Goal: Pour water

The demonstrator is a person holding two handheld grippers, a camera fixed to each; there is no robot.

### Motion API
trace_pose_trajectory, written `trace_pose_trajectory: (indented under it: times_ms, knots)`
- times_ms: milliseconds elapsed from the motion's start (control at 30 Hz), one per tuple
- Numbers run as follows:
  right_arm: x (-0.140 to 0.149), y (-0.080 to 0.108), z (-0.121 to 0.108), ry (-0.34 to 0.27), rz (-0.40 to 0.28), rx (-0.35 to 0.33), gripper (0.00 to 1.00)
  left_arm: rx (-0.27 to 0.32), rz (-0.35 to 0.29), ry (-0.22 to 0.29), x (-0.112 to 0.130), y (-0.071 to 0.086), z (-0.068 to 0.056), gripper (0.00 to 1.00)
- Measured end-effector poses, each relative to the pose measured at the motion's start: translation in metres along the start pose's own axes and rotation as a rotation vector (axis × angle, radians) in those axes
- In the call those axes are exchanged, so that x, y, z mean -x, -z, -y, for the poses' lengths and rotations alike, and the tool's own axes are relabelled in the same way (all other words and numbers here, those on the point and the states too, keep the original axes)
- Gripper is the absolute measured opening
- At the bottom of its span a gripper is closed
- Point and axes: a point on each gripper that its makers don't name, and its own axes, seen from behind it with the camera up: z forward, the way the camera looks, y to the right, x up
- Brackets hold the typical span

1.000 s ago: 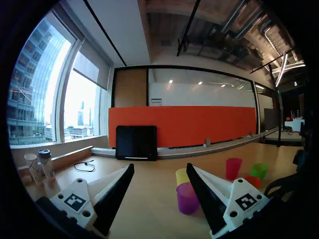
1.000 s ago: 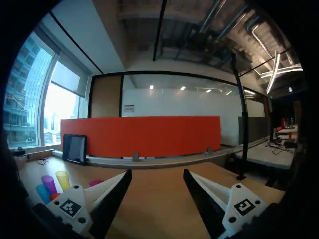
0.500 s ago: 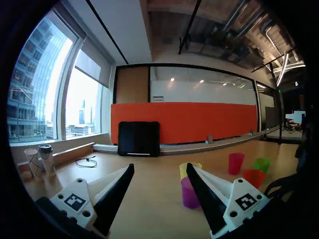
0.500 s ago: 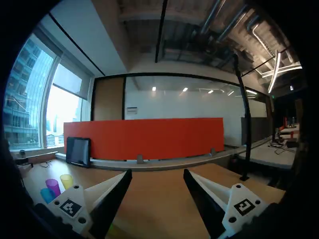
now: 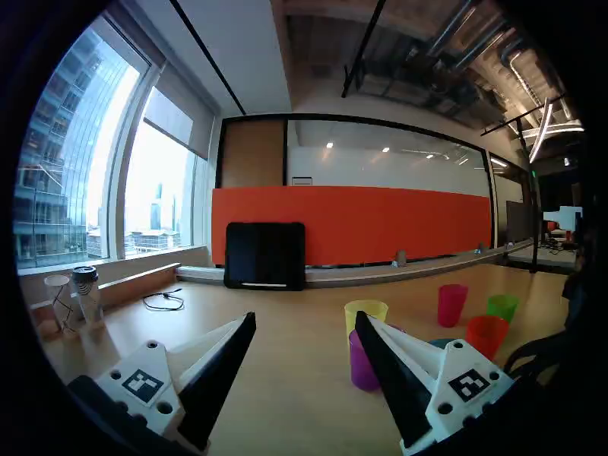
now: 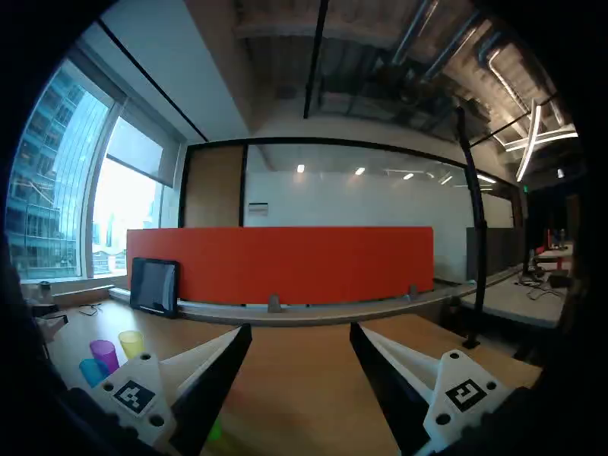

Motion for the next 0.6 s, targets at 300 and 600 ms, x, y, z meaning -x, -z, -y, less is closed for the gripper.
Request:
trace_pose_trajectory:
  times_ms: [300, 600]
  knots:
    - [0.0024, -0.0017, 0.0045, 0.0, 0.001, -0.009, 1.0, 0.002, 0.029, -0.002, 0.0073, -0.0049, 0.0001, 0.97]
    - [0.0015, -0.0018, 0.0038, -0.001, -0.002, -0.009, 1.0, 0.002, 0.03, -0.002, 0.0082, -0.0063, 0.0005, 0.97]
